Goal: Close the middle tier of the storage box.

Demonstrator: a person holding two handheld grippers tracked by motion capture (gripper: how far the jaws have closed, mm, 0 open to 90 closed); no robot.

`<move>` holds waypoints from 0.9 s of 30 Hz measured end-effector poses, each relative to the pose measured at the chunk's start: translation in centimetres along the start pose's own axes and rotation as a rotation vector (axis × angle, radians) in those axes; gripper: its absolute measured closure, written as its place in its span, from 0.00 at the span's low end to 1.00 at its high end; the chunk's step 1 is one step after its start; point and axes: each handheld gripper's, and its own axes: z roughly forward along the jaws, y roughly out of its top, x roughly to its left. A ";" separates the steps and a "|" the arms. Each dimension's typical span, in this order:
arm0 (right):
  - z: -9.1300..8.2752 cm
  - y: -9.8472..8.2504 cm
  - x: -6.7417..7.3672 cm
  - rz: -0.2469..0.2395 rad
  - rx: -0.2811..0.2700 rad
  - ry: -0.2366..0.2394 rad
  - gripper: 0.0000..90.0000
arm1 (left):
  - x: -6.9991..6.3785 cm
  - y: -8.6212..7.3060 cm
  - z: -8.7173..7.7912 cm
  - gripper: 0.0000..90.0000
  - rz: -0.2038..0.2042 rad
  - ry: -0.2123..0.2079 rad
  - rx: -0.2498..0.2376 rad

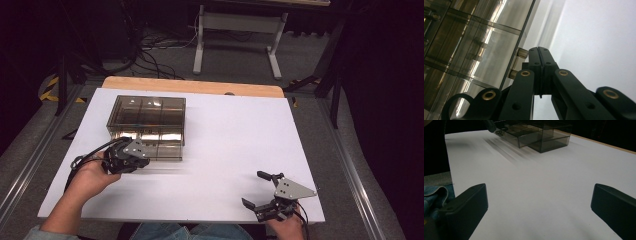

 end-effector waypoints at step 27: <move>-0.1 0.0 0.0 0.001 0.002 0.002 0.02 | 0.4 -0.3 2.0 0.99 -0.008 -0.024 0.074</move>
